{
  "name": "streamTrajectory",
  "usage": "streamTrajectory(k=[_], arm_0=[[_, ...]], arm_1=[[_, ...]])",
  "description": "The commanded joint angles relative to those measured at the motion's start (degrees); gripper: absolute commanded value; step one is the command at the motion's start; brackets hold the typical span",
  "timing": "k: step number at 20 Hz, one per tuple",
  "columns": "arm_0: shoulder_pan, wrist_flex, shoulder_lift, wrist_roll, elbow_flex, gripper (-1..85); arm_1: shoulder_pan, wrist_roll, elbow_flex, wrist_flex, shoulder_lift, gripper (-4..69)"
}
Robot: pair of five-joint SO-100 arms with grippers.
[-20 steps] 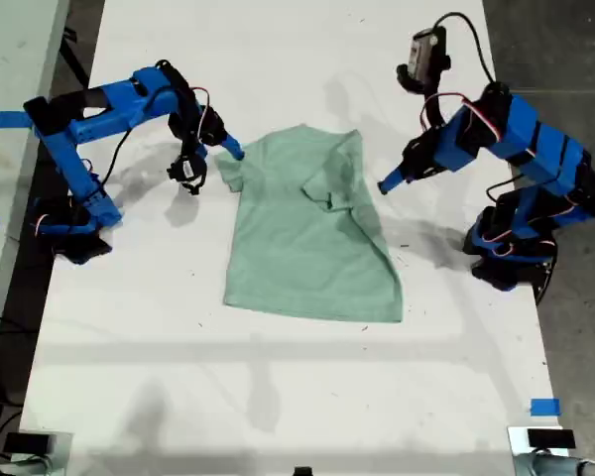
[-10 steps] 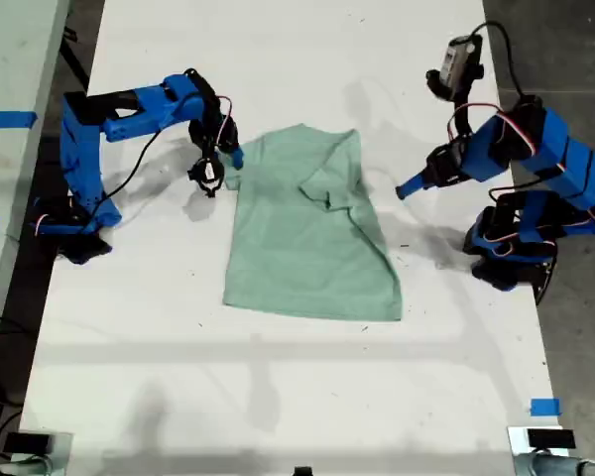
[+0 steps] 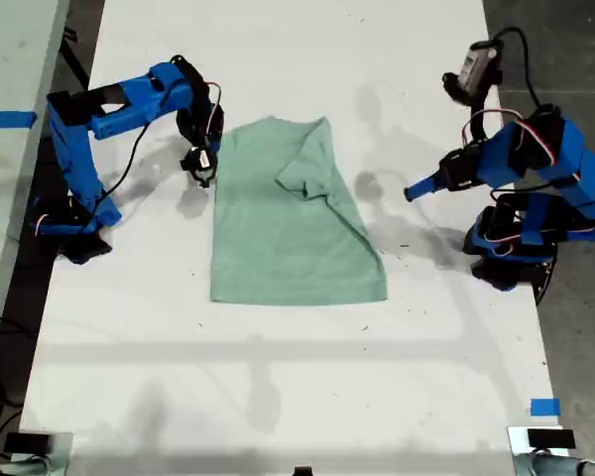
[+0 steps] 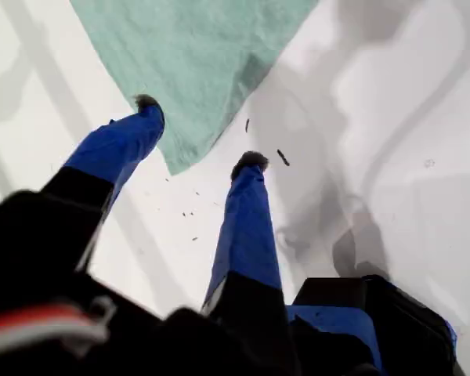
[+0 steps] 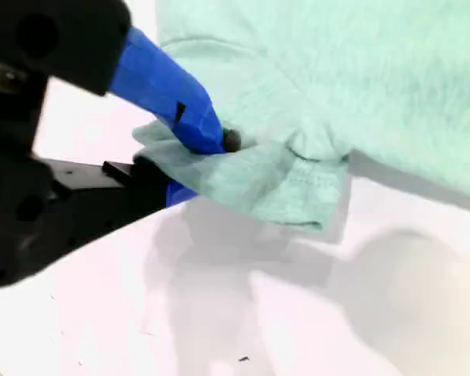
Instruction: Fold tshirt
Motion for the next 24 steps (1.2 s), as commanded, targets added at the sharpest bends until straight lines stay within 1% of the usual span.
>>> streamTrajectory(k=[1,3,5,8,9,10,13,15,17,18,19,20,23,24], arm_0=[[1.05,3.52,12.57,-2.81,-1.93,0.1],[5.98,5.01,13.27,-5.1,-8.35,0.1],[9.67,6.94,7.12,-6.33,-17.4,0.1],[13.18,8.09,-4.57,-7.03,-31.03,0.1],[14.15,7.56,-7.82,-7.03,-35.16,0.1],[14.85,4.66,-8.79,-6.94,-35.16,0.1],[16.61,-0.26,-12.13,-6.59,-35.33,0.1],[18.02,-4.75,-13.45,-6.77,-35.42,0.1],[18.63,-7.38,-14.59,-6.68,-35.51,0.1],[18.81,-7.73,-15.03,-6.24,-35.6,3.8],[19.25,-8.53,-15.12,-4.83,-35.6,17.2],[19.95,-9.84,-14.68,-3.43,-35.6,23.4],[21.71,-13.18,-10.37,-2.64,-35.6,28.9],[21.97,-13.27,-8.09,-2.64,-35.6,28.9]], arm_1=[[-1.14,0.79,0.09,-1.41,1.58,22.1],[-1.32,0.88,0.44,-1.67,1.41,22.1],[-1.41,0.88,0.35,-2.02,1.23,22.1],[-2.02,1.49,0.44,-2.02,1.23,22.1],[-2.46,1.85,0.53,-2.02,1.23,22.1],[-2.72,2.11,0.7,-2.02,1.23,22.1],[-3.16,2.64,0.97,-2.02,1.32,22.1],[-3.16,2.72,1.32,-2.46,1.23,22.1],[-3.25,3.08,1.41,-2.55,1.23,22.1],[-3.43,3.25,1.49,-2.55,1.23,22.1],[-3.52,3.43,1.67,-2.64,1.32,22.1],[-3.52,3.6,2.02,-2.9,1.32,22.1],[-3.6,3.96,2.46,-3.52,1.23,22.3],[-3.69,4.13,2.72,-3.52,1.32,22.3]])
